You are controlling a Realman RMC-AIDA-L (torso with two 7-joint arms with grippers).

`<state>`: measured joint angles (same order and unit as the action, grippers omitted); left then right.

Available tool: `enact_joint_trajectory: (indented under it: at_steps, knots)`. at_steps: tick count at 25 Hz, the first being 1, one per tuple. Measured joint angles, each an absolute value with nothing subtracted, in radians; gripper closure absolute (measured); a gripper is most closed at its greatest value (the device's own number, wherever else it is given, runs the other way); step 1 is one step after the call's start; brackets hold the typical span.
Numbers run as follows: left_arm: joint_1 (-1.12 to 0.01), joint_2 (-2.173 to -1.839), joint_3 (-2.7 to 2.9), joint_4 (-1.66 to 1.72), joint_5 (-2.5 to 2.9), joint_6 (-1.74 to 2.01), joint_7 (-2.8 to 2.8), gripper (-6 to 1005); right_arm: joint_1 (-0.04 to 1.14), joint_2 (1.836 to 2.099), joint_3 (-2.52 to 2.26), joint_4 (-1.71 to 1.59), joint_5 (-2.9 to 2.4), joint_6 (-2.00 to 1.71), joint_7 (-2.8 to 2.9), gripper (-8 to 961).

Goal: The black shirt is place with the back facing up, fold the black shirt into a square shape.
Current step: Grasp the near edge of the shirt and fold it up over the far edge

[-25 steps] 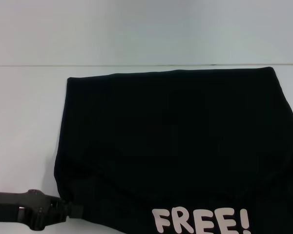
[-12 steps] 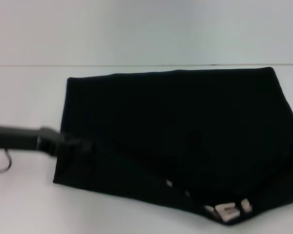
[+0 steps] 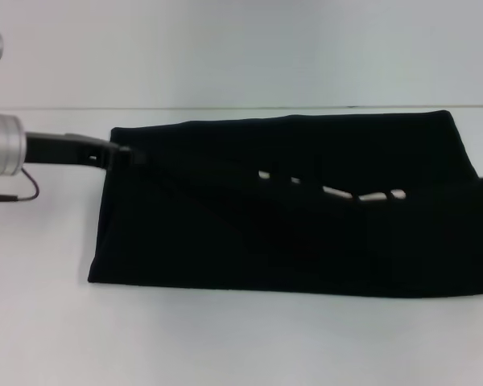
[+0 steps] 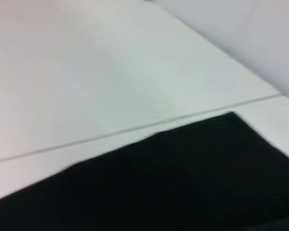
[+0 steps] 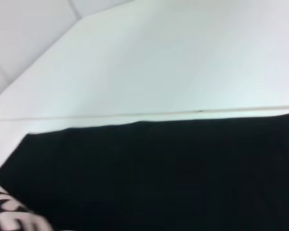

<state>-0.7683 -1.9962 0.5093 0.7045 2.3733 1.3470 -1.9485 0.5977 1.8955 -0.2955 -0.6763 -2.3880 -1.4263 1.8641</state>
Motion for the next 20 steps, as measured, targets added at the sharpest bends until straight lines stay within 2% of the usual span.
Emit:
enact_joint_trajectory:
  at_steps: [4,14,20]
  knots:
    - [-0.79,-2.0,0.586,0.648,2.377,1.187,-1.961,957,0.659,1.891,-0.313,-0.582,-2.389,-1.268,1.876,917]
    - [-0.826,-2.028,0.719,0.58,2.382,0.856,-1.958,957,0.795,1.92,-0.401,-0.438,-2.384,-0.878,1.913,917]
    - [-0.851,-2.031,0.744,0.568,2.382,0.762,-1.95,957,0.847,1.93,-0.4,-0.427,-2.382,-0.762,1.913,917]
